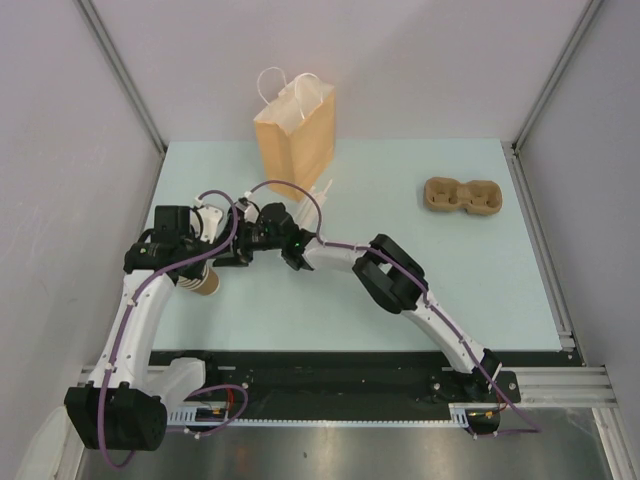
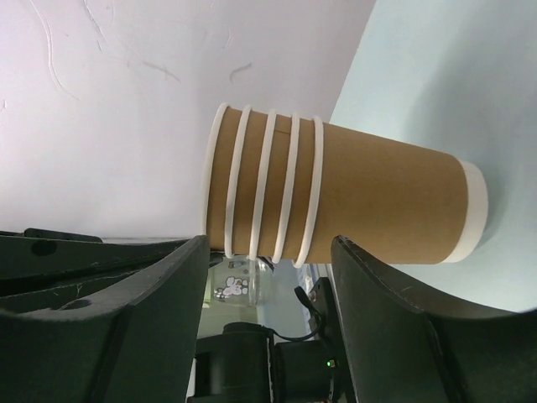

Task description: Pack the takeout coffee

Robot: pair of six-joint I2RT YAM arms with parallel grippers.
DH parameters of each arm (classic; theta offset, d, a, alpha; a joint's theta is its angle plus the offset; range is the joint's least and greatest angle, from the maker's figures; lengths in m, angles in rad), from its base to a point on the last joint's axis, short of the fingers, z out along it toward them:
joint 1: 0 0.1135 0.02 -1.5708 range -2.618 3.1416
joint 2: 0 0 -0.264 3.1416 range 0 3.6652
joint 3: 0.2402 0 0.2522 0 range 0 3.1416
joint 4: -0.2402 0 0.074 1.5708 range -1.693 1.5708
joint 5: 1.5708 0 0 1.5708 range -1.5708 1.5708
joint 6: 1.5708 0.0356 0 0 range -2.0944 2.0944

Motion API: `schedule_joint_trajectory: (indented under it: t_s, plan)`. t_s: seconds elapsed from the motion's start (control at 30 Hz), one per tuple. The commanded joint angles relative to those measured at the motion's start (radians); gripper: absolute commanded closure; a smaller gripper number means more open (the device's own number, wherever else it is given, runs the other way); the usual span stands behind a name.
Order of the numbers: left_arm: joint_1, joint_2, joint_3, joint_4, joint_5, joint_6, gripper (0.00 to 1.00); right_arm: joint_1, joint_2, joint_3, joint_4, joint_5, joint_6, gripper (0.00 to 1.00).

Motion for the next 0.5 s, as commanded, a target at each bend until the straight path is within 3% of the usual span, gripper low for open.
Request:
schedule_joint_trajectory:
  t_s: [0.0, 0.47]
  plan:
    - [-0.006, -0.006, 0.029, -0.006, 0.014, -0.020, 1.00, 0.007, 0.007, 0.050, 0.019, 0.000, -0.007, 0.36]
    - [-0.006, 0.002, 0.051, -0.017, 0.022, -0.016, 1.00, 0.021, 0.032, 0.070, -0.036, 0.029, -0.039, 0.37]
